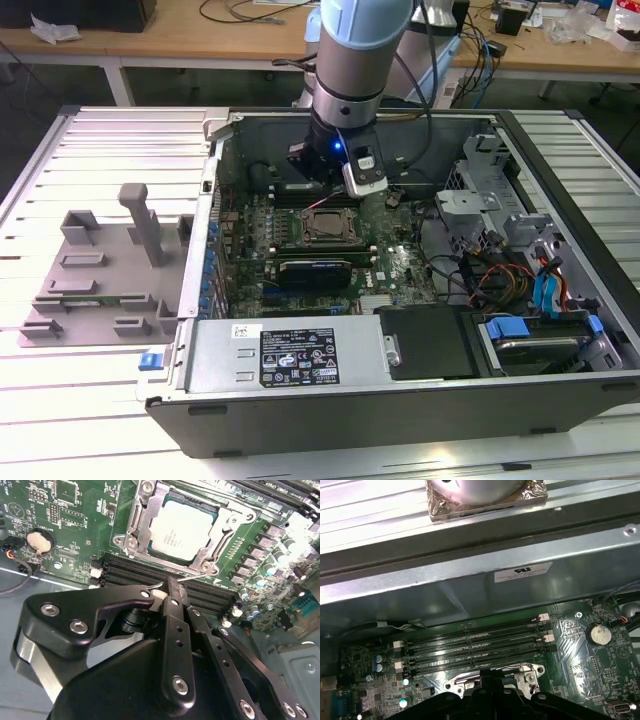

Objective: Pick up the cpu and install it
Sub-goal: 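Install the first cpu locking lever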

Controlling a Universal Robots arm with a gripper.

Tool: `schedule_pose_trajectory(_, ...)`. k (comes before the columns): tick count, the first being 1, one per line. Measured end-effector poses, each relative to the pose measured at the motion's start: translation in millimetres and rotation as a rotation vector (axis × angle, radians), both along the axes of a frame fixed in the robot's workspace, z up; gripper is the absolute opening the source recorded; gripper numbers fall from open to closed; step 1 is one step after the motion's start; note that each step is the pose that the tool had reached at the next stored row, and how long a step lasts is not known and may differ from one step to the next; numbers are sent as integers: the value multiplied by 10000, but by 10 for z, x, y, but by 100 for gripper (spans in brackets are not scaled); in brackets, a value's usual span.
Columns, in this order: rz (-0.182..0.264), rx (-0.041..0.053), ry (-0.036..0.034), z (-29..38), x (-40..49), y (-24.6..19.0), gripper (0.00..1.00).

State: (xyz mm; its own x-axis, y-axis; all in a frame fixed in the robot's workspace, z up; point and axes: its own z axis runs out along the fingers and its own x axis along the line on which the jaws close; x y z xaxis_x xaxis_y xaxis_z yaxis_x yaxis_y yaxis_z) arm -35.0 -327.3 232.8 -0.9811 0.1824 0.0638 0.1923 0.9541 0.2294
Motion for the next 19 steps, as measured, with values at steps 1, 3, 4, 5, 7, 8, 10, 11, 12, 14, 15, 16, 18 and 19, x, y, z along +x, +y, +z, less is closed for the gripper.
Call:
schedule_pose_trajectory(1,30,-1,-91,-42,-25,3,11)
schedule_pose_trajectory(3,33,2,-114,-48,-26,5,11)
schedule_pose_trajectory(4,41,1,-131,-54,-27,15,11)
schedule_pose_trajectory(5,42,0,-139,-59,-29,31,11)
schedule_pose_trajectory(7,47,1,-213,-87,-32,65,11)
schedule_pose_trajectory(8,48,0,-305,-105,-35,72,11)
schedule_pose_trajectory(10,49,-4,-310,-107,-35,73,11)
schedule_pose_trajectory(11,48,-2,-310,-108,-35,73,11)
schedule_pose_trajectory(12,48,-3,-310,-108,-35,73,11)
schedule_pose_trajectory(14,48,-3,-310,-109,-35,73,11)
schedule_pose_trajectory(15,49,-2,-311,-111,-35,73,11)
schedule_pose_trajectory(16,48,-2,-311,-119,-35,74,11)
schedule_pose_trajectory(18,47,-7,-311,-129,-36,81,11)
schedule_pose_trajectory(19,48,-10,-311,-137,-35,90,11)
